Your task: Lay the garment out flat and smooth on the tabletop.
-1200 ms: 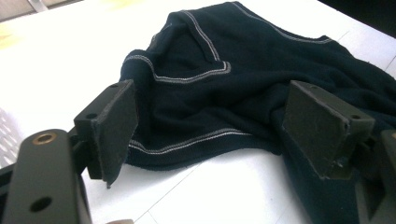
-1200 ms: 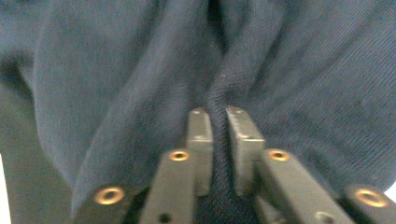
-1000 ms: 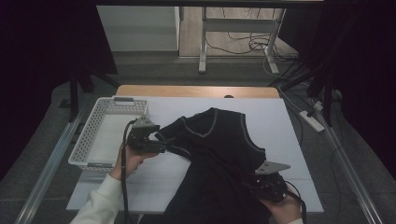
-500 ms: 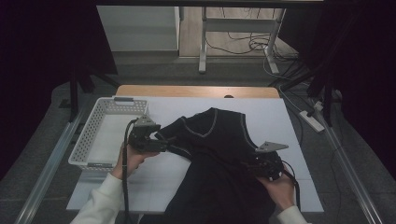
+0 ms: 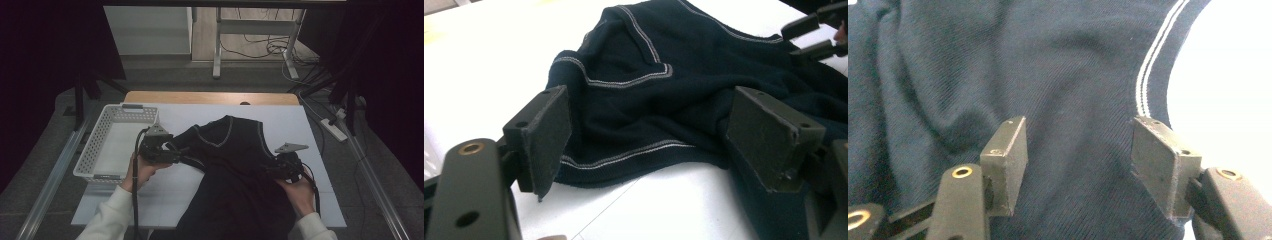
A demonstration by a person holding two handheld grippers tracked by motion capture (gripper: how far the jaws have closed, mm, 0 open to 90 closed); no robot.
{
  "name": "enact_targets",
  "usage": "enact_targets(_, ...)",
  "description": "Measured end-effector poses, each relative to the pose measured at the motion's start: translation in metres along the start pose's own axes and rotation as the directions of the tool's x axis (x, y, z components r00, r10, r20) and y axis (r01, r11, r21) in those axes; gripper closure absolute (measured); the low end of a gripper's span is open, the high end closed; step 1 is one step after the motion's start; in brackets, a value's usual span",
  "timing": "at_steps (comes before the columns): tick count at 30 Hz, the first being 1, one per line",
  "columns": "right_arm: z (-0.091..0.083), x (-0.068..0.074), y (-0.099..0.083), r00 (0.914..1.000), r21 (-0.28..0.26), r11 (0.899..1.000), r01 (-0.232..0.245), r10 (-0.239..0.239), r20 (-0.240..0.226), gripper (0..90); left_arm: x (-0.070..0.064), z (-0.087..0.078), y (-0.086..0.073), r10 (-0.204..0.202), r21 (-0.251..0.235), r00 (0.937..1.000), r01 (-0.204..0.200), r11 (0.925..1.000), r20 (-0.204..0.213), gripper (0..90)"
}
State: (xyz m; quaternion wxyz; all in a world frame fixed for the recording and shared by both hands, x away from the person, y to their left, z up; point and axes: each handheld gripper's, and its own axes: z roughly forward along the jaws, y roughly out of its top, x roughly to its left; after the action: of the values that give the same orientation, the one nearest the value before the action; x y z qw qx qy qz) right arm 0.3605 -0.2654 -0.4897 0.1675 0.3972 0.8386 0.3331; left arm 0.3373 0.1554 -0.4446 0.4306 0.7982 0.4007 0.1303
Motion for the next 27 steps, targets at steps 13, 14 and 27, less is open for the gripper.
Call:
enact_targets(13, 0.019, -0.03, 0.019, 0.9964, 0.012, 0.997, -0.071, 0.07, 0.048, 39.3, 0.0, -0.001, 0.0, 0.0, -0.006, 1.0, 0.0, 1.0, 0.001, 19.1)
enact_targets(14, 0.021, -0.031, 0.02, 0.9957, 0.01, 0.997, -0.076, 0.075, 0.054, 39.4, 0.0, -0.001, 0.0, 0.001, -0.006, 1.0, -0.001, 1.0, 0.002, 19.1)
enact_targets(27, 0.045, -0.04, 0.016, 0.9936, 0.096, 0.993, -0.074, 0.065, 0.093, 40.5, -0.001, -0.001, 0.0, 0.003, -0.006, 1.0, -0.003, 1.0, 0.002, 19.1)
